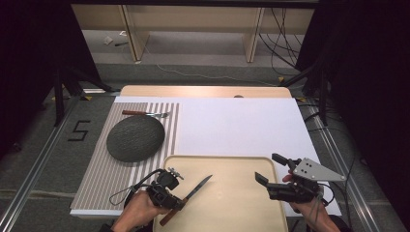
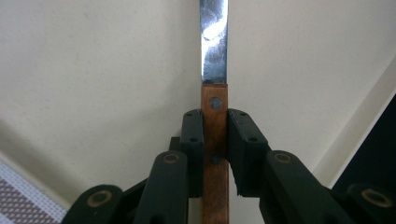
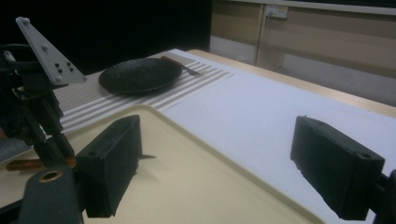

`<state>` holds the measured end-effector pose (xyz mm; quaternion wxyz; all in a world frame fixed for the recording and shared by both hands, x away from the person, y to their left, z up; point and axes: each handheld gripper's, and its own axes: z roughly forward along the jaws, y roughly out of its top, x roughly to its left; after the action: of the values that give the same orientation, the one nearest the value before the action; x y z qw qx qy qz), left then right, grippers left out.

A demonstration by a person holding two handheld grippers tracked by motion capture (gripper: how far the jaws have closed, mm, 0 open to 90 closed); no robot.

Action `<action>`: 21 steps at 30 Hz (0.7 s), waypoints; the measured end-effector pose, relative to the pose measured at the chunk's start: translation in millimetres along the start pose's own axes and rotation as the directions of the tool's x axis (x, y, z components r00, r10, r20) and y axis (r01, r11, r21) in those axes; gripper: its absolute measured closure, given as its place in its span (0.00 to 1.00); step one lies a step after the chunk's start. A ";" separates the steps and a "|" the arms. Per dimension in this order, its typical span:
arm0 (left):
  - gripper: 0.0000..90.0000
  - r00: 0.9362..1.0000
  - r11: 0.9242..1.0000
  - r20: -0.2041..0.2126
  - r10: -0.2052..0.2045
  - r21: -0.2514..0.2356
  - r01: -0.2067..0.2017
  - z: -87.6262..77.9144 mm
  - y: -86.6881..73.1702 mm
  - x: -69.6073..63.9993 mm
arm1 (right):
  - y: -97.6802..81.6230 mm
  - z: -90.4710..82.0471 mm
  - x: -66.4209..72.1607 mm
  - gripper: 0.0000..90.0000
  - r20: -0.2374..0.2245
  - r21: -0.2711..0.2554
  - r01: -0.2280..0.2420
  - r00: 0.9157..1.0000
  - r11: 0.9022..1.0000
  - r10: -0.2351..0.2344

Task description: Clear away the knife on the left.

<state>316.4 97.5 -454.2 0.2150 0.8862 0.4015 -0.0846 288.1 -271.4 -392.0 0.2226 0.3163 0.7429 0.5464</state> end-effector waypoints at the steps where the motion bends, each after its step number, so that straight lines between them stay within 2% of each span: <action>1: 0.85 1.000 1.000 -0.006 0.001 0.004 -0.001 0.4 -0.1 0.3 | 0.2 -0.1 -0.2 0.20 0.001 -0.002 0.000 1.000 1.000 0.000; 4: 0.85 1.000 1.000 -0.016 0.004 0.011 -0.004 1.5 -0.5 0.0 | 0.0 0.2 0.1 0.20 -0.001 0.001 0.001 1.000 1.000 -0.001; 9: 0.82 1.000 1.000 0.014 0.006 0.011 -0.006 2.3 -0.2 -0.2 | 0.0 0.0 0.0 0.20 0.000 0.001 0.000 1.000 1.000 0.000; 11: 0.70 0.999 1.000 0.034 0.010 -0.002 -0.010 1.1 0.3 -1.4 | 0.1 -0.2 0.0 0.20 0.000 -0.001 0.001 1.000 1.000 -0.001; 13: 0.58 0.999 1.000 0.033 0.020 -0.018 -0.019 -0.6 1.7 -3.7 | 0.3 0.0 0.0 0.20 0.000 -0.002 0.000 1.000 1.000 0.000; 17: 0.44 0.998 0.994 0.008 0.070 -0.086 -0.069 -4.7 5.9 -9.9 | 0.2 0.0 -0.1 0.20 0.001 -0.002 0.001 1.000 1.000 -0.001; 21: 0.37 0.989 0.980 -0.016 0.144 -0.136 -0.145 -4.7 8.6 -17.0 | 0.0 0.3 0.1 0.20 -0.001 0.001 0.002 1.000 1.000 -0.002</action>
<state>311.4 83.1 -441.8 0.2796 0.8965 0.3416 -0.0383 288.2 -271.2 -392.0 0.2226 0.3155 0.7436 0.5458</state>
